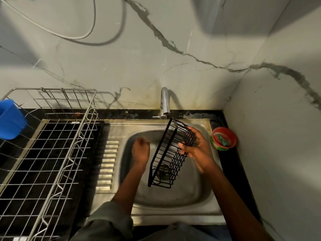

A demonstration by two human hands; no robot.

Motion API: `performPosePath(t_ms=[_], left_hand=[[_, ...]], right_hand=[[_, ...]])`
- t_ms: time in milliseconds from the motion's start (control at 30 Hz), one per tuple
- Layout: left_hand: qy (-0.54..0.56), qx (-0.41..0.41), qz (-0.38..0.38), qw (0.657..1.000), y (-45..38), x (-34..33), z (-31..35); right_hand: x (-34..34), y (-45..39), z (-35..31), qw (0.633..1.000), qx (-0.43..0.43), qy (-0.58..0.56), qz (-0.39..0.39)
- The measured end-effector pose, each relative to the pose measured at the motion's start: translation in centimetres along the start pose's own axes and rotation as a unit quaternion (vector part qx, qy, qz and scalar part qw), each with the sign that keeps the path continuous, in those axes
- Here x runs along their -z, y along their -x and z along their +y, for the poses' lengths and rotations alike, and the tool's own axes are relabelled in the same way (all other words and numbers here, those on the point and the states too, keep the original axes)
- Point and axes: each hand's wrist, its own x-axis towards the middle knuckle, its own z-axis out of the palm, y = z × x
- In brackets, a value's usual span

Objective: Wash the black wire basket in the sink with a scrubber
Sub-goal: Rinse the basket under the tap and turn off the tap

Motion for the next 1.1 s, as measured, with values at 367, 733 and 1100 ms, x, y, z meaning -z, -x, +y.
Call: performPosePath(t_ms=[367, 733, 1100], left_hand=[[0.074, 0.219, -0.098, 0.968, 0.8, 1.4, -5.4], [0.088, 0.211, -0.137, 0.964, 2.0, -0.2, -3.8], [0.278, 0.233, -0.109, 0.926, 0.5, -0.3, -4.4]], right_hand=[[-0.9, 0.5, -0.9, 0.998, -0.021, -0.043, -0.046], [0.5, -0.3, -0.9, 0.995, -0.015, -0.094, 0.02], [1.0, -2.1, -0.7, 0.99, 0.028, -0.127, 0.046]])
